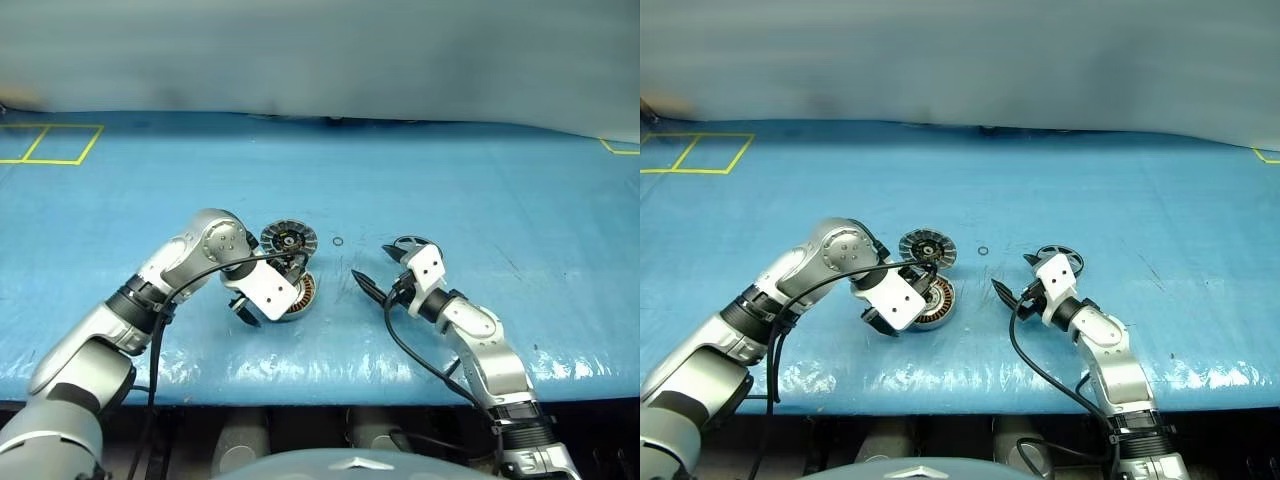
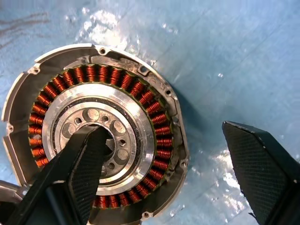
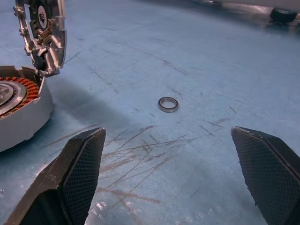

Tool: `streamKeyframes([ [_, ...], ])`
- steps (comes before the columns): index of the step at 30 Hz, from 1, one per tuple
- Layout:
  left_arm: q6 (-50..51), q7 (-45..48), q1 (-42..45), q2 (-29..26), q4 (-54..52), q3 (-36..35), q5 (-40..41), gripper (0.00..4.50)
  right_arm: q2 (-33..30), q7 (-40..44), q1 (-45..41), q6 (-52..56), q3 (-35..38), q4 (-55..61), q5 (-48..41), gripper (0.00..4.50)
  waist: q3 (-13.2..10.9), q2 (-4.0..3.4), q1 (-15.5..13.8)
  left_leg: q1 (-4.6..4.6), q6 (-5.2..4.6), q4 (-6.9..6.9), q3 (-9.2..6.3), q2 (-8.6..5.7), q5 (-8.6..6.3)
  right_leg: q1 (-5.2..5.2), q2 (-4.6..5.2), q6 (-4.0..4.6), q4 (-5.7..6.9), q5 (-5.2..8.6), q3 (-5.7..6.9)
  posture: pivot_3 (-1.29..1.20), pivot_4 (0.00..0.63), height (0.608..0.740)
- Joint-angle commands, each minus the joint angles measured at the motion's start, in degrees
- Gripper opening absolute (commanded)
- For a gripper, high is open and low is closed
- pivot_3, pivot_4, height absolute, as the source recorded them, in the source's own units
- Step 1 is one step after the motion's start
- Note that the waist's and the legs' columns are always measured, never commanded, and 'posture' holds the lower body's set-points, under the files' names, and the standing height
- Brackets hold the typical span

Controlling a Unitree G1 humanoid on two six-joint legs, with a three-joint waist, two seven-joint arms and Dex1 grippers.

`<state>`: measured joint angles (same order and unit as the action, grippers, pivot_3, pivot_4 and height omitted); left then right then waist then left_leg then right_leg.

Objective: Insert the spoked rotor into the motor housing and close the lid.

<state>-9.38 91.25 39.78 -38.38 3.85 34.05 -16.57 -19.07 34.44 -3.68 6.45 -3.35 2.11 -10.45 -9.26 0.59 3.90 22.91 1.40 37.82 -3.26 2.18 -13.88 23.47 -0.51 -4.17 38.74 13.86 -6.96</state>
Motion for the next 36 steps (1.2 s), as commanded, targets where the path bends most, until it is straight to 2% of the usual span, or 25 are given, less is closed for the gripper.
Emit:
streamKeyframes([
  [1, 1.37, -0.84, -0.35, -1.65, -4.67, -3.88, 3.77, 4.10, 0.59, 0.81, -1.64, -0.72, -0.24, -0.13, -0.81, 4.50, -0.01, 0.00, -0.03, 0.00, 0.00, 0.00, 0.00, 0.00, 0.00, 0.00, 0.00, 0.00, 0.00, 0.00, 0.00, 0.00, 0.150, 0.740],
  [8, 5.12, -6.54, -2.53, -3.20, -7.16, -9.17, 6.86, 4.10, 1.60, 1.57, -4.13, -1.02, -1.36, -3.15, -0.27, 4.50, -0.01, -0.01, 0.04, -0.02, 0.00, 0.05, 0.01, 0.00, 0.00, -0.02, 0.01, 0.19, 0.00, 0.11, -0.01, 0.00, 0.150, 0.740],
  [11, 11.38, -9.31, -5.74, -3.19, -10.39, -14.58, 12.40, 4.10, 2.15, 0.80, -5.37, -0.29, -1.76, -4.89, 0.38, 4.50, -0.03, -0.01, 0.08, 0.00, 0.00, 0.03, 0.01, 0.01, 0.00, 0.02, 0.00, 0.14, 0.01, 0.09, 0.00, 0.00, 0.150, 0.740],
  [14, 19.18, -12.08, -10.92, -3.79, -15.39, -21.44, 19.75, 4.10, 2.67, -0.82, -6.40, 0.15, -2.78, -6.99, 2.25, 4.50, -0.04, -0.04, 0.32, 0.01, 0.00, -0.01, 0.01, 0.05, 0.00, 0.05, -0.01, 0.02, 0.03, 0.01, 0.02, 0.00, 0.150, 0.740],
  [19, 25.83, -19.66, -21.91, -3.54, -20.55, -31.37, 26.76, 4.10, 3.91, -2.72, -7.82, 1.77, -3.72, -8.41, 3.84, 4.50, -0.06, -0.05, 0.52, -0.03, 0.00, -0.11, 0.00, 0.11, 0.00, 0.09, -0.05, 0.08, 0.05, 0.05, 0.05, 0.00, 0.150, 0.740],
  [25, 25.57, -30.65, -34.08, 2.70, -21.50, -39.50, 32.45, 4.10, 5.62, -3.79, -11.18, 4.27, -5.52, -11.56, 5.41, 4.50, -0.07, -0.03, 0.40, -0.10, 0.01, -0.12, 0.04, 0.11, 0.01, 0.06, -0.02, 0.10, 0.05, 0.06, 0.05, 0.00, 0.150, 0.740],
  [31, 21.78, -37.82, -40.61, 8.52, -21.10, -41.11, 34.00, 4.10, 8.16, -7.36, -14.87, 5.94, -5.82, -15.67, 7.33, 4.50, -0.07, -0.02, 0.26, -0.12, 0.04, -0.08, 0.06, 0.10, 0.02, 0.02, -0.01, 0.12, 0.04, 0.05, 0.03, 0.00, 0.150, 0.740],
  [36, 18.86, -40.54, -42.94, 10.12, -19.61, -39.90, 33.06, 4.10, 10.40, -12.51, -17.26, 6.59, -4.62, -18.68, 8.73, 4.50, -0.07, -0.02, 0.37, -0.16, 0.05, -0.11, 0.08, 0.11, 0.02, 0.03, -0.03, 0.12, 0.05, 0.04, 0.02, 0.00, 0.150, 0.740],
])
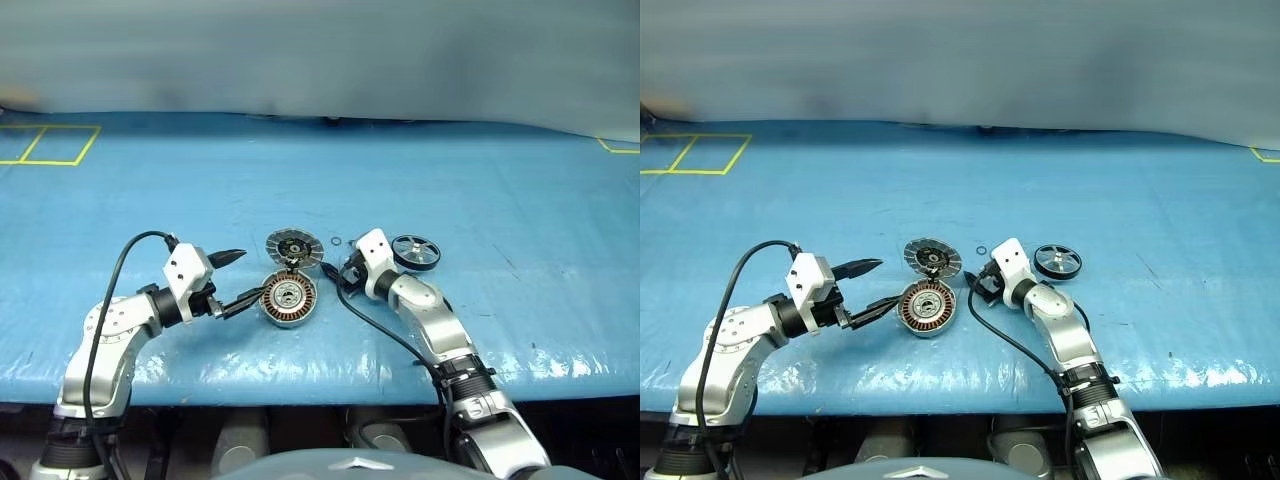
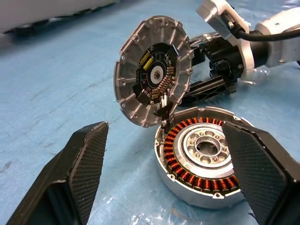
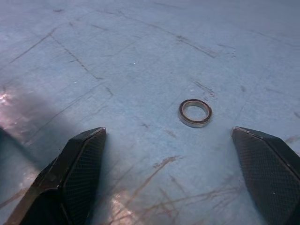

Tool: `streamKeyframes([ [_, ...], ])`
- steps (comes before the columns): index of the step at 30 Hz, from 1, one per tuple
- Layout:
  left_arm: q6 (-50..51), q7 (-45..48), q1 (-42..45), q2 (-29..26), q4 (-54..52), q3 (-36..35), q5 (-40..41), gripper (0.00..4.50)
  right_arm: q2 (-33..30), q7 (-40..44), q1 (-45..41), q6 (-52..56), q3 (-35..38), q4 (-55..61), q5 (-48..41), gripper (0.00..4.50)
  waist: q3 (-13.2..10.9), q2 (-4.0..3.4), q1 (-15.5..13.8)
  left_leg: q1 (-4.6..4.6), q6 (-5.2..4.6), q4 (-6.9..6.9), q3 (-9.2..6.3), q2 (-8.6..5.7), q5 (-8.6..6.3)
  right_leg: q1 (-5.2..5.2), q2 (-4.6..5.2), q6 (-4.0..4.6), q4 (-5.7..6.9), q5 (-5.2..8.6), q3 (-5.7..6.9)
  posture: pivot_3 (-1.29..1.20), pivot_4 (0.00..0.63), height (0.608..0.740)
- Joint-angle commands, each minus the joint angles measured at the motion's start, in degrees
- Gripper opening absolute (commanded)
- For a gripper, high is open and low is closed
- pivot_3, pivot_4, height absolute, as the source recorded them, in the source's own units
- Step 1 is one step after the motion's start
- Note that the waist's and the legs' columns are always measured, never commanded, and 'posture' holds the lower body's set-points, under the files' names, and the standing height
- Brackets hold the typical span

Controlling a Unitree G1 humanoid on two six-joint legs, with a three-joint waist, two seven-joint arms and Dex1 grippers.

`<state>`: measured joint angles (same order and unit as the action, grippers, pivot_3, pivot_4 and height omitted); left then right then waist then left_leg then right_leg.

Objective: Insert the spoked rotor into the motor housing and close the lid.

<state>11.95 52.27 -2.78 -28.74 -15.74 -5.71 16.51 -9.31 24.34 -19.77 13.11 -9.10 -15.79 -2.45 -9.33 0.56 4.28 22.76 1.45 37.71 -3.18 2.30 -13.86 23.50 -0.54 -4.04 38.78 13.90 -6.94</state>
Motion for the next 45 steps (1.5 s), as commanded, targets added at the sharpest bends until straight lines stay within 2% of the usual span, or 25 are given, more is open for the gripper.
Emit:
streamKeyframes([
  [1, -2.64, -1.96, -0.47, 0.67, 0.04, 0.01, 0.14, 4.10, 0.85, -2.66, -1.34, -0.13, 1.09, -0.95, 0.75, 4.50, 0.00, 0.00, -0.03, 0.00, 0.00, -0.01, -0.01, 0.00, 0.00, -0.01, 0.00, 0.00, 0.00, 0.00, 0.01, 0.00, 0.150, 0.740],
  [19, -4.04, -4.04, 0.60, 1.05, 2.07, 2.74, 0.95, 4.10, 5.20, -3.91, -4.35, -2.11, 1.49, -9.30, 0.23, 4.50, 0.01, 0.02, 0.96, -0.08, 0.00, -0.05, 0.05, 0.02, 0.00, -0.03, -0.02, 0.09, -0.02, 0.05, -0.03, 0.00, 0.150, 0.740],
  [31, -5.64, -5.10, -0.92, 1.36, 2.57, 2.29, 1.35, 4.13, 4.40, -3.03, -3.43, -3.01, 0.50, -9.79, 1.45, 0.68, 0.02, 0.04, 1.11, -0.16, 0.00, -0.21, 0.05, 0.04, 0.00, -0.02, -0.03, 0.09, -0.02, 0.06, -0.03, 0.00, 0.150, 0.740],
  [36, -6.98, -5.51, -1.40, 2.02, 3.21, 2.59, 1.04, 4.13, 3.61, -2.69, -2.21, -2.67, 0.85, -8.09, 1.49, 0.64, 0.02, 0.04, 1.06, -0.16, 0.00, -0.26, 0.05, 0.04, 0.00, -0.02, -0.02, 0.12, -0.07, 0.08, -0.03, 0.00, 0.150, 0.740],
  [41, -8.85, -4.49, -2.33, 2.90, 3.85, 2.26, 2.80, 4.13, 1.28, 3.73, 2.06, -5.18, 0.81, -0.18, -1.65, 0.64, 0.03, 0.05, 0.76, -0.15, 0.01, -0.41, 0.06, 0.03, -0.01, 0.01, 0.00, 0.10, -0.16, 0.07, -0.03, 0.00, 0.150, 0.740],
  [45, -6.12, -1.34, -3.36, 2.19, 3.47, 2.30, 7.10, 4.13, -1.10, 8.06, 5.58, -5.25, 0.87, 6.80, -3.96, 0.64, 0.02, 0.04, 0.52, -0.12, 0.01, -0.57, 0.06, 0.03, -0.01, 0.07, 0.00, 0.12, -0.23, 0.09, -0.02, 0.00, 0.150, 0.740],
])
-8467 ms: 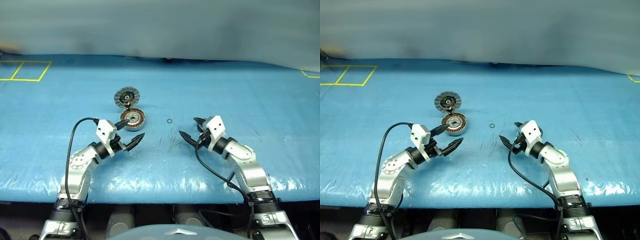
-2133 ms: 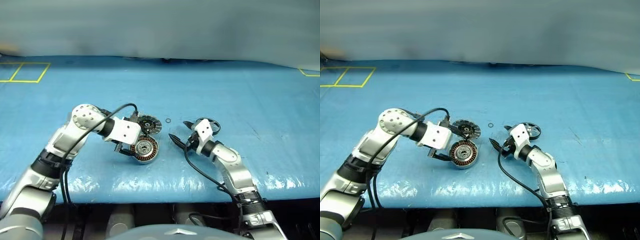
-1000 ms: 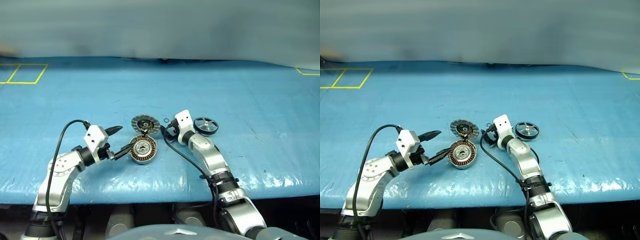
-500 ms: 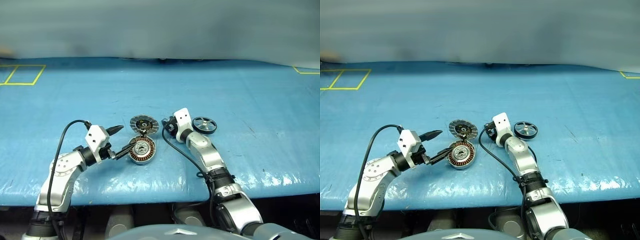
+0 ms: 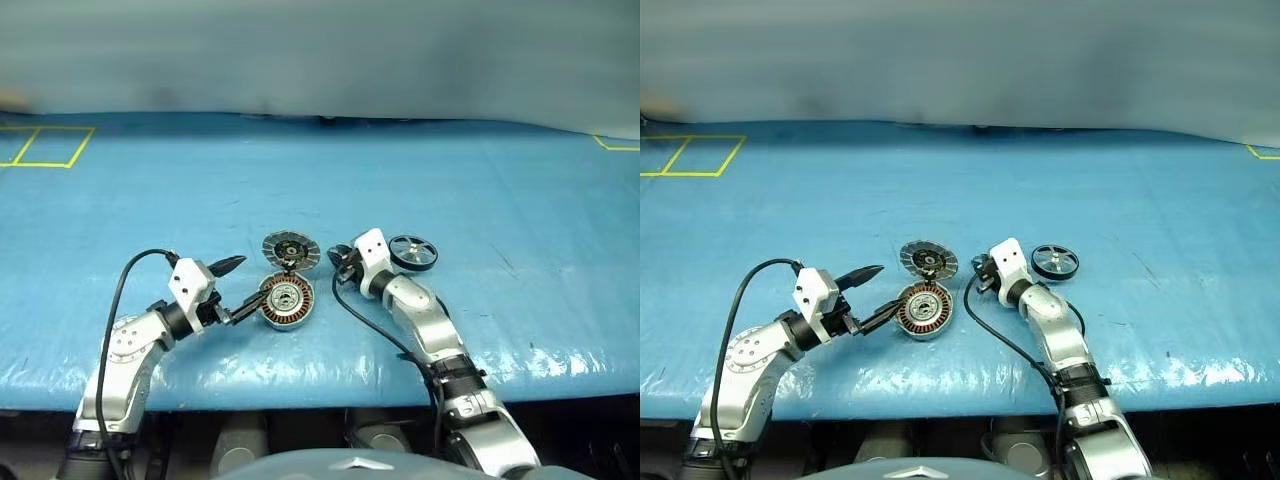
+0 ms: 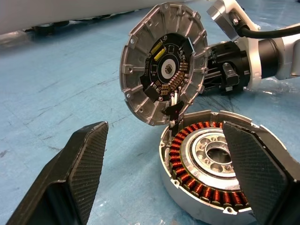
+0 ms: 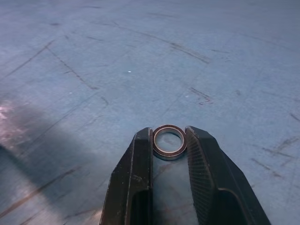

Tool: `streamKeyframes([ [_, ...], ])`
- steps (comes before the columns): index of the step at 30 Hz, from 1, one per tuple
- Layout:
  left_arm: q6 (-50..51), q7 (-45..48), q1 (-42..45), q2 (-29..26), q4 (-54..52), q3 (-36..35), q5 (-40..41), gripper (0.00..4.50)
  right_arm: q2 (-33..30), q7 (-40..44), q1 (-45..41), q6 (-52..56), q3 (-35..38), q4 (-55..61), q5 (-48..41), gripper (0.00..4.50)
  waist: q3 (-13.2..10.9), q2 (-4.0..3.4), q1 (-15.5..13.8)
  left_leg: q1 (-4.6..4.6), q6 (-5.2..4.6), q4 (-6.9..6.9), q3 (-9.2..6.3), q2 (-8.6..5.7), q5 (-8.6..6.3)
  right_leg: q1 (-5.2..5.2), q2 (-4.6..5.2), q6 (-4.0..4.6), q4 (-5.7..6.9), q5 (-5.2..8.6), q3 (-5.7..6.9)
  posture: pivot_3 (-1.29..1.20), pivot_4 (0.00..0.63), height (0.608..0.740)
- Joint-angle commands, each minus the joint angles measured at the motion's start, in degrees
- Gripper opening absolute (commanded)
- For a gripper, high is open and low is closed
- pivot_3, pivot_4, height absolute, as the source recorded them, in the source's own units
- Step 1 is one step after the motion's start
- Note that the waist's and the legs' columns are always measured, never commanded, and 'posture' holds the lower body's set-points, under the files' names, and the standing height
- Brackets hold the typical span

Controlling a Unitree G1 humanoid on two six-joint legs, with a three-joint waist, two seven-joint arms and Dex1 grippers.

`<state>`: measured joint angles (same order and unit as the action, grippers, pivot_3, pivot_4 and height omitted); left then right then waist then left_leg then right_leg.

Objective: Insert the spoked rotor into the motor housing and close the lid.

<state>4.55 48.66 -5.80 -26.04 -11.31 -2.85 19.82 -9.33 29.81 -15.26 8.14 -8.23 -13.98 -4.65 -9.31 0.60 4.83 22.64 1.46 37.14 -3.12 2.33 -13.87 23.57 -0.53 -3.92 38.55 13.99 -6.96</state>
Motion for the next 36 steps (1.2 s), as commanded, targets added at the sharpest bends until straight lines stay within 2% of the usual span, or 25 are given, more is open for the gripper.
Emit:
streamKeyframes([
  [1, 1.52, 3.28, -0.57, -0.61, -1.09, -0.70, 5.09, 4.13, -1.80, 3.76, 1.91, -0.29, -0.19, 6.70, -2.20, 0.64, -0.01, 0.00, -0.03, 0.03, 0.00, -0.01, 0.00, 0.00, 0.00, 0.04, 0.00, 0.00, -0.01, 0.00, 0.00, 0.00, 0.150, 0.740],
  [8, -1.15, 6.98, -1.76, -1.32, 0.83, 0.44, 4.88, 4.13, -6.75, 9.93, 5.76, 2.90, -0.64, 17.46, -5.71, 0.64, -0.05, 0.01, -0.04, 0.01, 0.00, -0.01, 0.04, 0.04, 0.00, 0.06, -0.02, 0.32, -0.03, 0.20, 0.00, 0.00, 0.150, 0.740],
  [16, -4.76, 9.23, -3.00, -1.87, 1.93, 1.57, 3.82, 4.13, -9.72, 18.34, 6.17, 6.66, -4.99, 26.11, -10.56, 0.64, -0.10, 0.08, -0.14, 0.02, 0.00, -0.02, 0.06, 0.05, 0.00, 0.06, -0.02, 0.34, -0.08, 0.21, 0.00, 0.00, 0.150, 0.740],
  [27, -6.35, 9.21, -3.55, -1.87, 2.72, 2.79, 2.58, 4.13, -6.52, 18.82, 0.44, 6.18, -12.83, 19.66, -6.34, 0.64, -0.15, 0.17, -0.32, 0.04, 0.01, -0.03, 0.07, 0.06, 0.00, 0.08, -0.02, 0.34, -0.11, 0.21, 0.01, 0.00, 0.150, 0.740],
  [36, -7.23, 8.71, -4.08, -1.94, 3.00, 2.89, 1.85, 4.13, -5.52, 19.51, -0.73, 5.59, -14.13, 16.60, -5.08, 0.64, -0.15, 0.17, -0.47, 0.11, 0.01, -0.06, 0.08, 0.06, 0.00, 0.06, 0.01, 0.30, -0.28, 0.18, 0.02, 0.00, 0.150, 0.740],
])
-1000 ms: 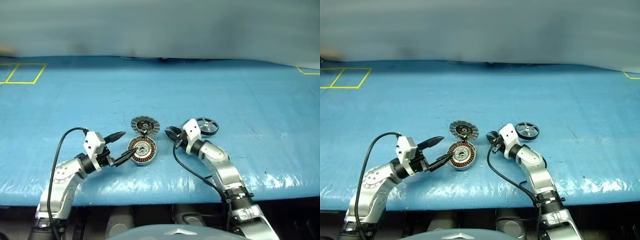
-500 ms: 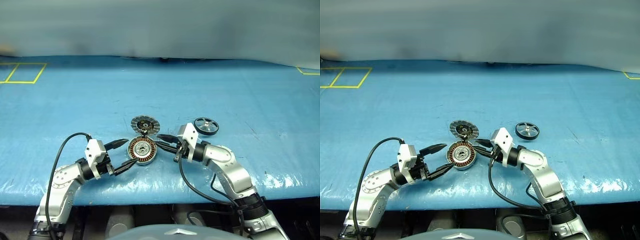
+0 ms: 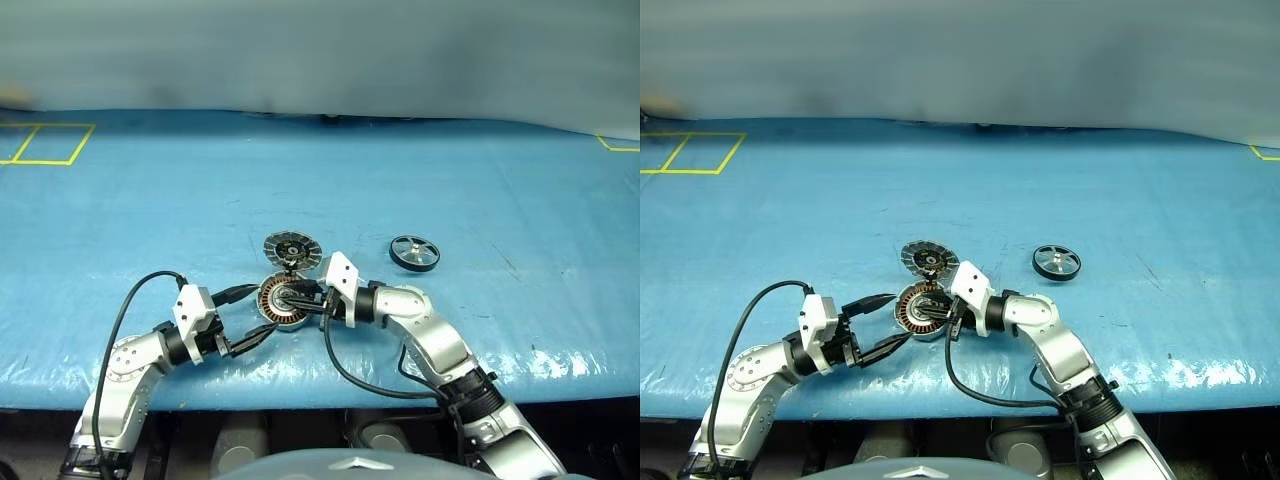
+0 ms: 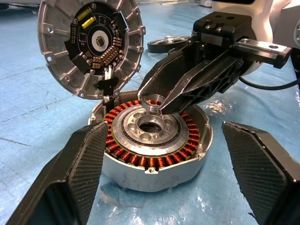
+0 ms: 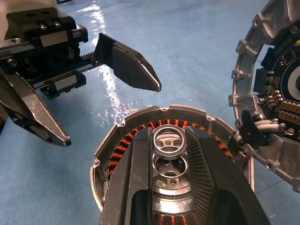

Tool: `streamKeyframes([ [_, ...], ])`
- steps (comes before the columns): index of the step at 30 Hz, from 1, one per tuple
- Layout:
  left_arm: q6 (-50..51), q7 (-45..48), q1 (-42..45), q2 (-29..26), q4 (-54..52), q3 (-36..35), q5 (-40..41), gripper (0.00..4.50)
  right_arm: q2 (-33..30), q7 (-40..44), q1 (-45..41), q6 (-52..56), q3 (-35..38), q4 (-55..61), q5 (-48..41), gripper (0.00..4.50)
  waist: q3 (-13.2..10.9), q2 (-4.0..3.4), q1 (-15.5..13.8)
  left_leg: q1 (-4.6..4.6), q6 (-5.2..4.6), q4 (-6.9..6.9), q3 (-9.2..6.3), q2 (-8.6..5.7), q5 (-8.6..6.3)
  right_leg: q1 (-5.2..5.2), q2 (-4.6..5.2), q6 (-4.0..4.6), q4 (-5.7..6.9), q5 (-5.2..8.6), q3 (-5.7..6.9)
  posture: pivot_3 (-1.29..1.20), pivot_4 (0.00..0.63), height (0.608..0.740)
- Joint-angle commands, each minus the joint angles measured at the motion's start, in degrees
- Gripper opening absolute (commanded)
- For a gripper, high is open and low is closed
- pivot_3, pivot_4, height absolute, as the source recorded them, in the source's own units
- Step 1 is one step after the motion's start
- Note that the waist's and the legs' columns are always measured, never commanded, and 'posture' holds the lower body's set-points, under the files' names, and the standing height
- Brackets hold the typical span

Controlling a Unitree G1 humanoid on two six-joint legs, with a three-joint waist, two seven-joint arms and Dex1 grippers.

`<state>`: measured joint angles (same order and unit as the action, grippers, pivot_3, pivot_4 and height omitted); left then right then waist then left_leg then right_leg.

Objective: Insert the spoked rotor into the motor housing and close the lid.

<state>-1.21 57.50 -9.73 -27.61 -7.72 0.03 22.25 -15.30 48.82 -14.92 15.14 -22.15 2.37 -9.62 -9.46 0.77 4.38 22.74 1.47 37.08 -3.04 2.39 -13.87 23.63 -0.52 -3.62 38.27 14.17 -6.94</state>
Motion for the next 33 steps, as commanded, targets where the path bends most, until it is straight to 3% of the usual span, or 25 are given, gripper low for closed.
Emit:
streamKeyframes([
  [1, -1.63, -0.14, -0.17, -0.34, -0.42, 0.04, -0.70, 4.13, 0.52, 0.47, -1.10, -1.43, -0.23, 0.00, 0.03, 0.64, 0.00, 0.00, -0.04, 0.01, 0.00, 0.00, 0.00, 0.00, 0.00, 0.00, 0.00, 0.00, -0.01, 0.00, 0.00, 0.00, 0.150, 0.740],
  [29, -2.71, -0.85, 0.31, -0.45, 0.62, -0.34, -1.80, 4.13, 1.31, 1.27, -1.18, -0.78, -0.43, -1.11, 0.04, 0.64, 0.00, 0.00, -0.03, 0.01, 0.00, -0.02, 0.00, 0.00, 0.00, 0.00, -0.01, -0.03, -0.02, -0.02, 0.00, 0.00, 0.150, 0.740],
  [31, -2.77, -0.90, 0.33, -0.44, 0.69, -0.33, -1.85, 4.13, 1.25, 1.35, -1.02, -1.17, -0.47, -0.94, 0.18, 1.37, 0.00, 0.00, -0.03, 0.01, 0.00, -0.02, 0.00, 0.00, 0.00, 0.00, -0.01, -0.03, -0.02, -0.02, 0.00, 0.00, 0.150, 0.740],
  [33, -2.78, -0.92, 0.31, -0.42, 0.76, -0.27, -1.87, 4.13, 1.36, 1.34, -0.85, -1.80, -0.33, -0.61, 0.07, 1.58, 0.00, 0.00, -0.03, 0.01, 0.00, -0.02, 0.00, 0.00, 0.00, 0.00, 0.00, -0.03, -0.02, -0.02, 0.00, 0.00, 0.150, 0.740],
])
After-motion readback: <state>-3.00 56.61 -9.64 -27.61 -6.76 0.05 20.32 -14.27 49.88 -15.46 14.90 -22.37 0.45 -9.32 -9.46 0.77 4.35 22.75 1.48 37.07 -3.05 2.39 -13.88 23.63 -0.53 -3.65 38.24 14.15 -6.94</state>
